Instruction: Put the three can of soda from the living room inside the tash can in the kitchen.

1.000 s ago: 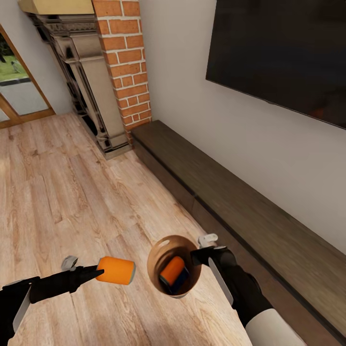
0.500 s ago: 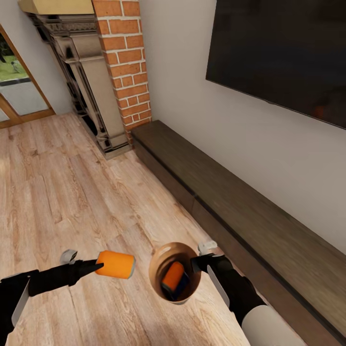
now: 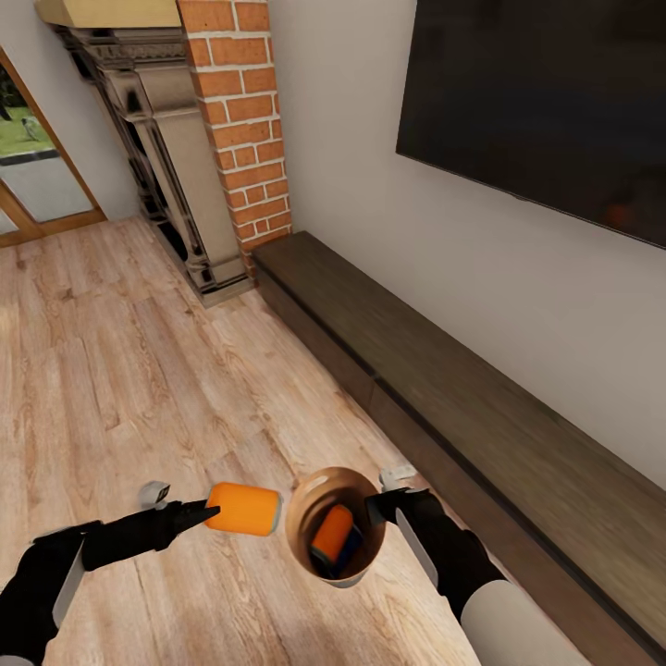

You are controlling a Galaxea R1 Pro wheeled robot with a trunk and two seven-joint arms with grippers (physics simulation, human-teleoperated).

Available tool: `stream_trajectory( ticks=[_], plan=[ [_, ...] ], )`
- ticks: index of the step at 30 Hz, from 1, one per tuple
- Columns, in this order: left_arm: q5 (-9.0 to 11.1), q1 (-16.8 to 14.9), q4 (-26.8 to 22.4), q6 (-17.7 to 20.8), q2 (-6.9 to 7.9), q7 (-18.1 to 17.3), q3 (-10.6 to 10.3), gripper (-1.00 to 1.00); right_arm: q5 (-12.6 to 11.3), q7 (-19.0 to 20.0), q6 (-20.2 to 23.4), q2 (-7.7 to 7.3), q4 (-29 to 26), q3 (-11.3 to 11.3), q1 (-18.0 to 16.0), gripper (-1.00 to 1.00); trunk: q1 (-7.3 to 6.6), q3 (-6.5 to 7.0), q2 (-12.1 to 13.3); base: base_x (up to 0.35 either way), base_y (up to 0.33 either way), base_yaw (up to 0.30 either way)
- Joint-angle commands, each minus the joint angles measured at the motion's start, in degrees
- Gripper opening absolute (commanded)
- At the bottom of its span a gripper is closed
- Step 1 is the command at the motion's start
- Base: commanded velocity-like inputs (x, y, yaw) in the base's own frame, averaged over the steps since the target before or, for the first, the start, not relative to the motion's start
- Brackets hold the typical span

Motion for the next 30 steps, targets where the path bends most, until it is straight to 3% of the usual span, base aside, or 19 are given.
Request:
stream_trajectory(
  ticks=[1, 25, 30],
  plan=[
    [0.0, 0.0, 0.0, 0.0, -0.17, 0.0, 0.0, -1.0, -0.8, 0.3, 0.0, 0.09, 0.0, 0.0, 0.0, -1.0, 0.0, 0.0, 0.0, 0.0, 0.0, 0.0],
    [-0.5, 0.0, 0.5, -0.2, -5.46, 0.0, -0.1, -1.0, -0.8, 0.1, 0.0, 1.11, 0.0, 0.1, 0.0, -1.0, 0.0, 0.0, 0.0, 0.0, 0.0, 0.0],
    [-0.5, 0.0, 0.5, -0.3, -7.4, 5.7, -0.1, -1.0, -0.8, 0.1, 0.0, 1.21, 0.0, 0.1, 0.0, -1.0, 0.0, 0.0, 0.0, 0.0, 0.0, 0.0]
  ],
)
